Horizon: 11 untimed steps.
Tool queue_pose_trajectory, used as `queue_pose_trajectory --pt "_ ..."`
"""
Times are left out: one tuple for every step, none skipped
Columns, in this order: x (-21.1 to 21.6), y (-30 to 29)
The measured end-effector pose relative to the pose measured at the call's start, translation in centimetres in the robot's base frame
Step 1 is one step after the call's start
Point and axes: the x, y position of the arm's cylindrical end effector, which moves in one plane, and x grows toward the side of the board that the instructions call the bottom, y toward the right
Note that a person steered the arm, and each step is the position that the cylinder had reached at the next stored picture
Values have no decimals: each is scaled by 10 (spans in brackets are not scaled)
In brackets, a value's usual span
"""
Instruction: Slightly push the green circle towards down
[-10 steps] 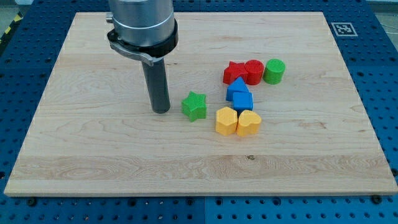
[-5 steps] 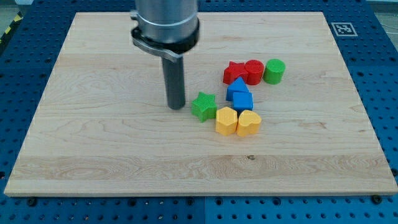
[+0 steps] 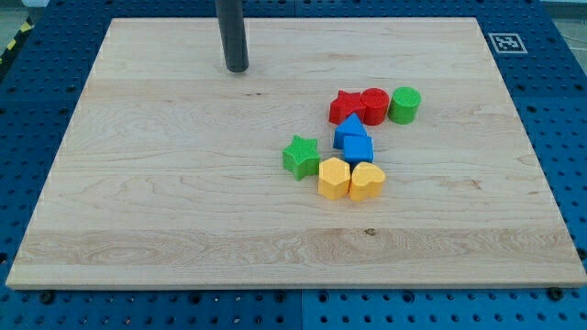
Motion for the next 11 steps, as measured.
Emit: queue_pose_trajectory --pt "-8 0" --pt "-41 20" --pt "-54 73" --pt "-40 141" --pt "-1 197" --pt "34 241" --pt "62 243" --pt "66 243" --pt "73 243" --pt "77 243" --pt "77 243"
